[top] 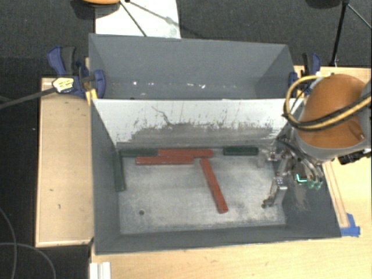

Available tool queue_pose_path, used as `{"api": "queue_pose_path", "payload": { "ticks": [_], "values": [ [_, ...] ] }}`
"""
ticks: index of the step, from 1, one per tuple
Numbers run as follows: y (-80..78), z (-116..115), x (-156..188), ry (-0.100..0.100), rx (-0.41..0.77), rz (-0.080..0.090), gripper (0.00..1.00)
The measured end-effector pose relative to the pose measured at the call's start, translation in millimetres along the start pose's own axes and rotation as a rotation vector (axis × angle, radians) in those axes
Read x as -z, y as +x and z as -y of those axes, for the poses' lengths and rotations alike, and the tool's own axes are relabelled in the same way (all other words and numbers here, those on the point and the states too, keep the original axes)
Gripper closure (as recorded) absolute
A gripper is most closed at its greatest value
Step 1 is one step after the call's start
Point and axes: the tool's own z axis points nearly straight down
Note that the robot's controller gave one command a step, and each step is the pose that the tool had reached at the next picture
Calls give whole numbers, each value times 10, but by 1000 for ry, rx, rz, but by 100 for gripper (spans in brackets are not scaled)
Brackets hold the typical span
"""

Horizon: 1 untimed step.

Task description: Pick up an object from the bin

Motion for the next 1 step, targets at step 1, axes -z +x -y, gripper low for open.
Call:
{"api": "queue_pose_path", "payload": {
  "ticks": [1],
  "values": [
    [-18,-2,33,1,2,7,0]
  ]
}}
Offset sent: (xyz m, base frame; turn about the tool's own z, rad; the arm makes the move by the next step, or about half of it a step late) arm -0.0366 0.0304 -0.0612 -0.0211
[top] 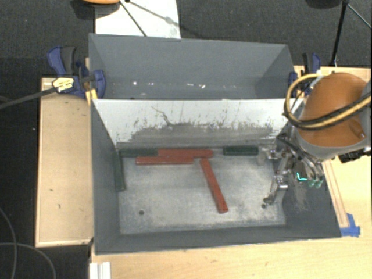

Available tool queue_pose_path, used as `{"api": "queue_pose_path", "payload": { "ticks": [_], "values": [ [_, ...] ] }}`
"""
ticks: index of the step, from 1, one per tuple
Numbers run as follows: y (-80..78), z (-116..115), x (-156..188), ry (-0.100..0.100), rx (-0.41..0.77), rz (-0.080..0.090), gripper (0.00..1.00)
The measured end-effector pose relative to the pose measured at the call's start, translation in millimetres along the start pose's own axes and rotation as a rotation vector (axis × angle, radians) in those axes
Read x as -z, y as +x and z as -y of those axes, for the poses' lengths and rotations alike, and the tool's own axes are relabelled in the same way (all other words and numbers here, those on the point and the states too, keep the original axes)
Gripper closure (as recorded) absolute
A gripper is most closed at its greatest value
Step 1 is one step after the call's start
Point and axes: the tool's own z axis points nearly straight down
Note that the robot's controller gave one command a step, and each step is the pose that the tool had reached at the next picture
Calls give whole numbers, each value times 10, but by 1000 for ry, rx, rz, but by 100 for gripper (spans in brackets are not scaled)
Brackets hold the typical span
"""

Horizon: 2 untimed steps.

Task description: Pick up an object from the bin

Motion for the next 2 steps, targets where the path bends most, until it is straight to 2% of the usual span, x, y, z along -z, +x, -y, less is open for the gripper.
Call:
{"api": "queue_pose_path", "payload": {
  "ticks": [1,2],
  "values": [
    [214,-169,-364,2,12,6,0],
    [130,-101,-938,0,94,2,0]
  ]
}}
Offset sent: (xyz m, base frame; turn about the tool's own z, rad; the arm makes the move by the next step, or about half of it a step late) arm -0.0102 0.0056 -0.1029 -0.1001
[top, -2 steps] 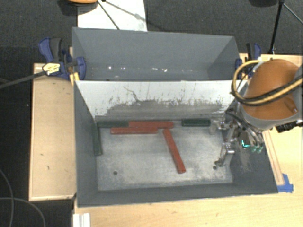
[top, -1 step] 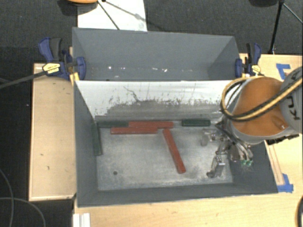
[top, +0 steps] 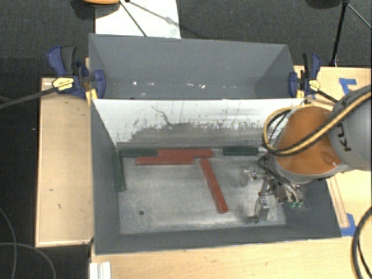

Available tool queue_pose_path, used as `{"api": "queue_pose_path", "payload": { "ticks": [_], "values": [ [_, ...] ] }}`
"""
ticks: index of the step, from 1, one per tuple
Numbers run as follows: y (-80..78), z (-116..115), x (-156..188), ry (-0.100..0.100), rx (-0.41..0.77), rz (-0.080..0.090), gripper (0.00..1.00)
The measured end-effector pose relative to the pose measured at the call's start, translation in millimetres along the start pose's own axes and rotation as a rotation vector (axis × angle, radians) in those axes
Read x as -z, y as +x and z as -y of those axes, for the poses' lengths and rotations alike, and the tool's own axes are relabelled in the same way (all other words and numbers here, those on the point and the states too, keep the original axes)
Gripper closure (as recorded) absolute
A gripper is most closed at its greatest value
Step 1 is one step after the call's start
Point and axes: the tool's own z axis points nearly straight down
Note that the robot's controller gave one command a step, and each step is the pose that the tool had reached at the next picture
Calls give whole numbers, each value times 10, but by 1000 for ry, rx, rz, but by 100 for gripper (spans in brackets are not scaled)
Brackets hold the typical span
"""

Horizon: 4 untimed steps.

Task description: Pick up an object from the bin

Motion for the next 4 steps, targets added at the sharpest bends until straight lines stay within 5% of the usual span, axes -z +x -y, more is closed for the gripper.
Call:
{"api": "queue_pose_path", "payload": {
  "ticks": [1,2,3,4],
  "values": [
    [98,-455,-18,1,80,-4,0],
    [-33,-688,-77,0,-239,4,100],
    [-22,-688,-87,1,-235,1,0],
    [-22,-688,-87,1,-234,1,0]
  ]
}}
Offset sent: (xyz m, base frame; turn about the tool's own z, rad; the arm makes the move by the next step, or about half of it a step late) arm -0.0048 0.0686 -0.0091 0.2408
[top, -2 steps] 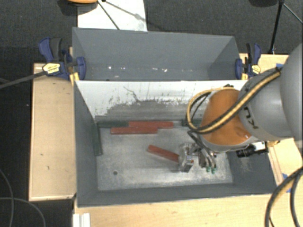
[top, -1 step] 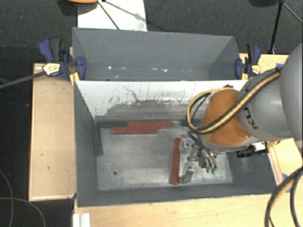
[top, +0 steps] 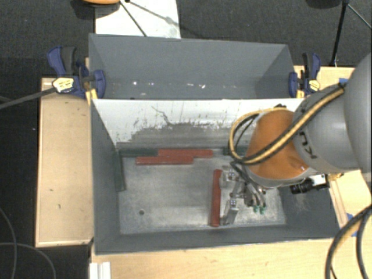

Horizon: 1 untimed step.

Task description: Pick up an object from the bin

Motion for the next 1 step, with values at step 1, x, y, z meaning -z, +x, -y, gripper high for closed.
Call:
{"api": "queue_pose_path", "payload": {
  "ticks": [1],
  "values": [
    [77,-235,1,3,137,-3,0]
  ]
}}
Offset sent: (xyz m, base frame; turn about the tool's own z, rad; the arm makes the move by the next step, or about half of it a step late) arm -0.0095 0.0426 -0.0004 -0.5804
